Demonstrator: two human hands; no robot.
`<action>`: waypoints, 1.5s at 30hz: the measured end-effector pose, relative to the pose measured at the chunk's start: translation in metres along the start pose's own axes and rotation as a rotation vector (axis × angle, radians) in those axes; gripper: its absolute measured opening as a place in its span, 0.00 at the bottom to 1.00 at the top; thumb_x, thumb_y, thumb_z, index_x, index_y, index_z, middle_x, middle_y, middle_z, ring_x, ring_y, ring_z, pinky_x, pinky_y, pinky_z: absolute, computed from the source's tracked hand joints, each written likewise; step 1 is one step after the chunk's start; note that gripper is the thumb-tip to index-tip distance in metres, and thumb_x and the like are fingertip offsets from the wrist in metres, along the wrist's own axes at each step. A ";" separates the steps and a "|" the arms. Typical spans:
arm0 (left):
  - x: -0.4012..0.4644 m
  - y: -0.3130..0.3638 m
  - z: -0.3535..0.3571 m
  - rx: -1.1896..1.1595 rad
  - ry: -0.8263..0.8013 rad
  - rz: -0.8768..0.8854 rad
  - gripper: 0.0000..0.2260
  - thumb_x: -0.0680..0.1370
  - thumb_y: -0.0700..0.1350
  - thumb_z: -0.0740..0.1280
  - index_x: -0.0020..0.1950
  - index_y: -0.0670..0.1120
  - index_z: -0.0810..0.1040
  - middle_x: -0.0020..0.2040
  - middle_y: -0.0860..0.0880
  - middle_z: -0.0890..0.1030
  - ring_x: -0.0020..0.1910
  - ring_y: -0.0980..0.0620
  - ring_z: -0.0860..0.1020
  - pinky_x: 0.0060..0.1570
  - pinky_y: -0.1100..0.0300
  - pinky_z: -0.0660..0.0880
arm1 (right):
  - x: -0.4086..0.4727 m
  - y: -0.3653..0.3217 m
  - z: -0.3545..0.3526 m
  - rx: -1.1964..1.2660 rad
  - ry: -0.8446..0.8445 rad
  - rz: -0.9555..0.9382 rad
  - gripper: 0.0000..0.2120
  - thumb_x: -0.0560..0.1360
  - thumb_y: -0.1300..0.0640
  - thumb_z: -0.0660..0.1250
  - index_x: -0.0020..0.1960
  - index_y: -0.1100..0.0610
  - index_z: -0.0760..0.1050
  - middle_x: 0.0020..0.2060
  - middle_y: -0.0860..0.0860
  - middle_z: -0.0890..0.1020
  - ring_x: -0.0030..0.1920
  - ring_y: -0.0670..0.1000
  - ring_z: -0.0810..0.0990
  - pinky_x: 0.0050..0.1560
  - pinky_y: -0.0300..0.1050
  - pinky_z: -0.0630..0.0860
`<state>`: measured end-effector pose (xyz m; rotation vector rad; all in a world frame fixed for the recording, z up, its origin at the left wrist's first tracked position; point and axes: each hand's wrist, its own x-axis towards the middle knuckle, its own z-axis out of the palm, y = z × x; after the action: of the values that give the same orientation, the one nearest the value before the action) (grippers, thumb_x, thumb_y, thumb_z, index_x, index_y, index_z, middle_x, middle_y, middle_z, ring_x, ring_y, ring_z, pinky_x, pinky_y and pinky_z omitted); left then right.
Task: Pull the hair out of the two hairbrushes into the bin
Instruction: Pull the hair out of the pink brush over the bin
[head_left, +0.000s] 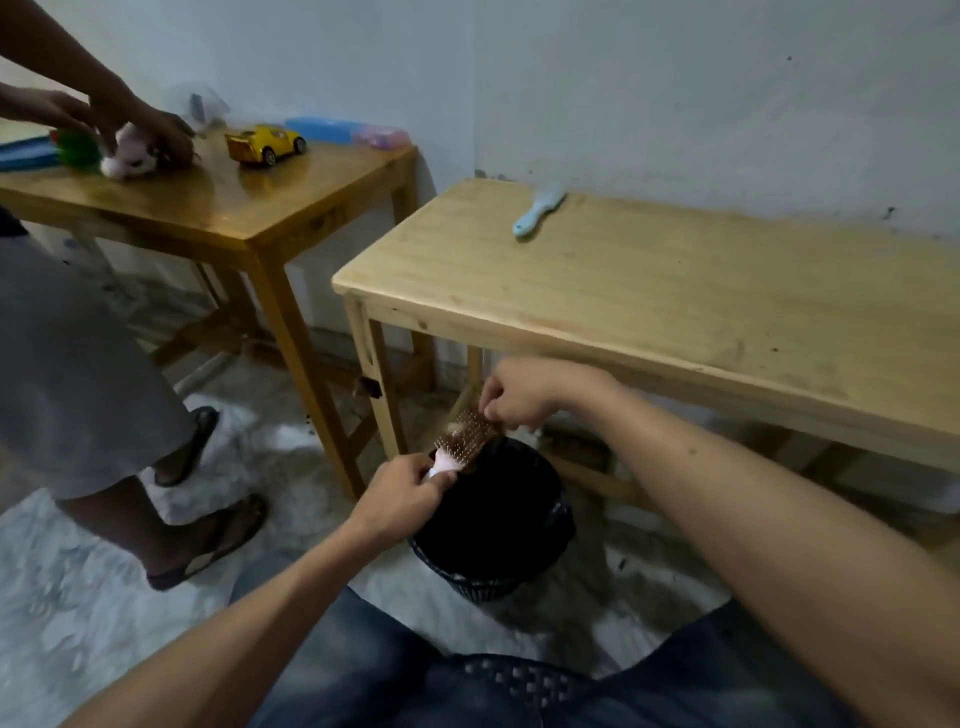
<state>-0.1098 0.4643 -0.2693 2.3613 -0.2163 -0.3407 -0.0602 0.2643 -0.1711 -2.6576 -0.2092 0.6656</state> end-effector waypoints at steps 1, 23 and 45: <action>0.003 -0.004 0.008 -0.007 0.000 -0.034 0.17 0.80 0.55 0.65 0.37 0.46 0.71 0.32 0.48 0.75 0.30 0.49 0.74 0.31 0.53 0.68 | 0.003 0.005 0.009 0.000 0.011 0.000 0.13 0.79 0.58 0.64 0.60 0.56 0.82 0.39 0.50 0.84 0.41 0.55 0.86 0.44 0.48 0.85; 0.049 -0.031 0.057 -0.300 0.034 -0.206 0.12 0.79 0.55 0.64 0.44 0.48 0.77 0.34 0.46 0.81 0.32 0.46 0.80 0.33 0.51 0.76 | 0.054 0.068 0.104 0.919 0.100 0.217 0.04 0.79 0.60 0.68 0.46 0.57 0.80 0.37 0.51 0.82 0.32 0.45 0.80 0.31 0.35 0.78; 0.050 -0.035 0.049 -0.144 0.182 -0.341 0.16 0.77 0.53 0.64 0.41 0.41 0.78 0.36 0.38 0.83 0.34 0.38 0.82 0.32 0.42 0.79 | 0.053 0.114 0.086 0.710 0.051 0.171 0.09 0.80 0.56 0.68 0.42 0.57 0.81 0.33 0.50 0.82 0.34 0.46 0.78 0.36 0.39 0.76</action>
<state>-0.0753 0.4456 -0.3364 2.2657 0.2909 -0.2879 -0.0493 0.2017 -0.3098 -2.0119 0.2352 0.5832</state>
